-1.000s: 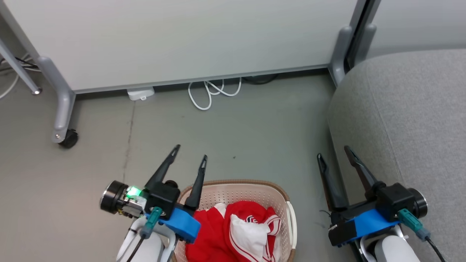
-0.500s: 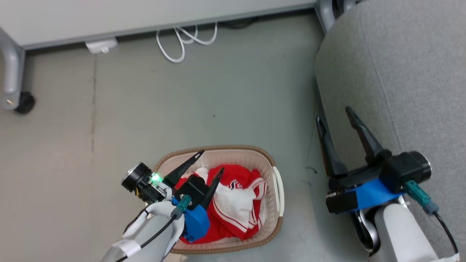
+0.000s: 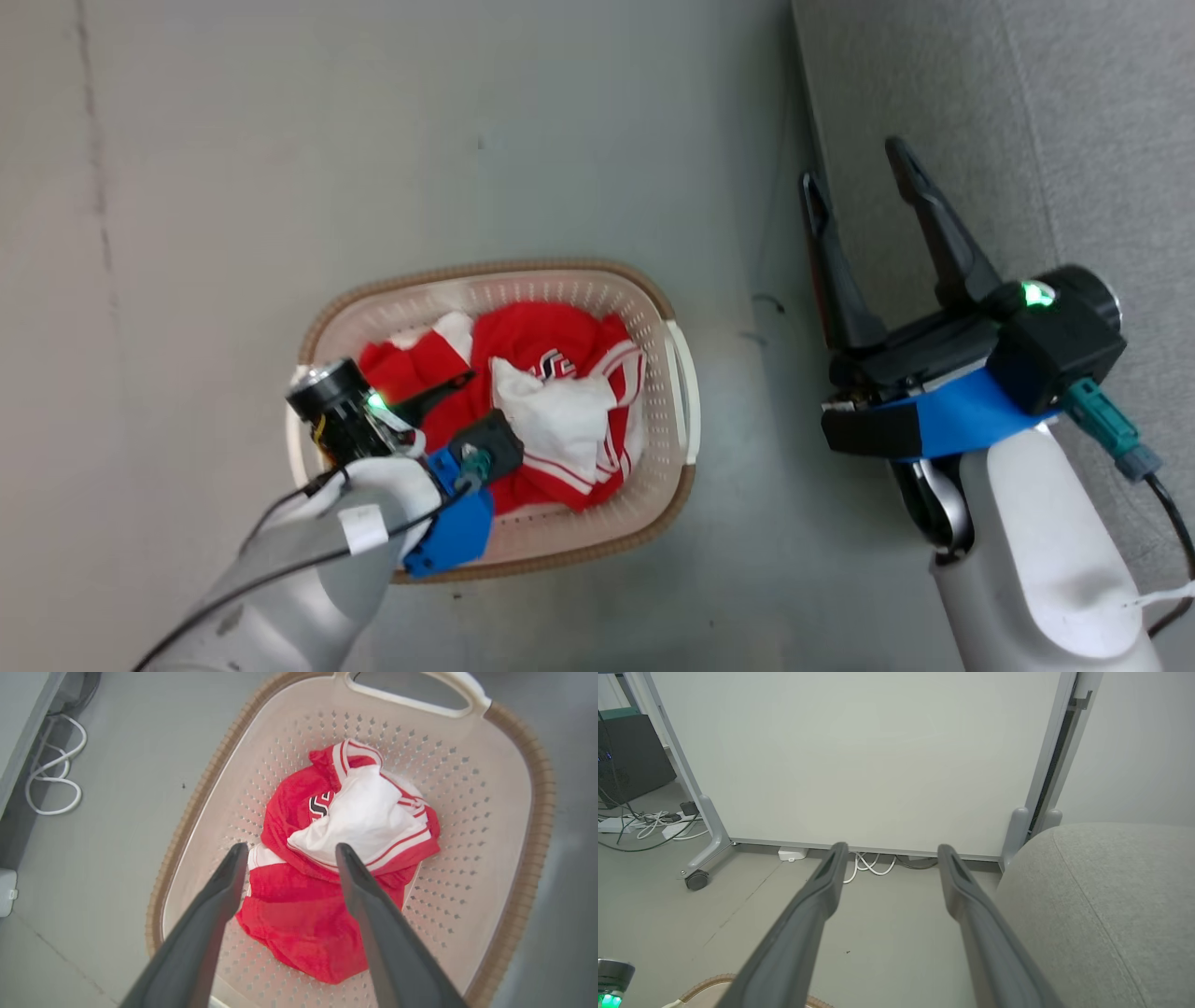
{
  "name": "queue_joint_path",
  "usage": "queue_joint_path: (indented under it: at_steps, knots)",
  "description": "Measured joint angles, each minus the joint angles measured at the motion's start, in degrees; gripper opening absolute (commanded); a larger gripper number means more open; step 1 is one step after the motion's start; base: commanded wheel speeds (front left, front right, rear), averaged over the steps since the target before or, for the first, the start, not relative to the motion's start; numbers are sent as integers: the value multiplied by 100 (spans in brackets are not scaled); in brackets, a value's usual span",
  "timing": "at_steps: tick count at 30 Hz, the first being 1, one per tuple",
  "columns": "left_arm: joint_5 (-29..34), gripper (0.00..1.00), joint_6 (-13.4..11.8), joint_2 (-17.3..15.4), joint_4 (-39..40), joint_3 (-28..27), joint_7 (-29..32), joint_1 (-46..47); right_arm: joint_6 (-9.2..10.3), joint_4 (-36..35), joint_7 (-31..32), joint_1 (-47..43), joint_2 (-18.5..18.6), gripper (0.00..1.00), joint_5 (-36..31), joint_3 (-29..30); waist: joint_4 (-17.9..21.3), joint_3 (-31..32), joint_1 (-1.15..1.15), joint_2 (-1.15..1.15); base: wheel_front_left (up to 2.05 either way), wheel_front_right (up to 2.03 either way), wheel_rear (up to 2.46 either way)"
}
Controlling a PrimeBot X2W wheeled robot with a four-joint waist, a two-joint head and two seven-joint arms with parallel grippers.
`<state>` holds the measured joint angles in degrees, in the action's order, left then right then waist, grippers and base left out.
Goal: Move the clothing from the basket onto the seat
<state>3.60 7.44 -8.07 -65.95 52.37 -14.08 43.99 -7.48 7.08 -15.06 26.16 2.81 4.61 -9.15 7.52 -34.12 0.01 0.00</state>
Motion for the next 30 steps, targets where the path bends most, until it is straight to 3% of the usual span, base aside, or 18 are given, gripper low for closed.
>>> queue_joint_path:
  at_steps: [6, 16, 30]
  knots:
    - [-55, 100, 0, -38, -588, 757, 456, 503, 0, -200, 0, 309, -1, 100, -2, -55, 165, -697, 0, 0, 0, 0, 0]
    - [-360, 100, 0, -328, -760, 1737, 1370, 1068, 0, -606, 0, 447, -1, 100, 1, -19, 438, -1602, 0, 0, 0, 0, 0]
    - [-164, 100, 0, -693, -781, 2095, 2016, 1564, 0, -1002, 0, 444, -1, 100, 130, -12, 732, -2375, -1, 0, 0, 0, 0]
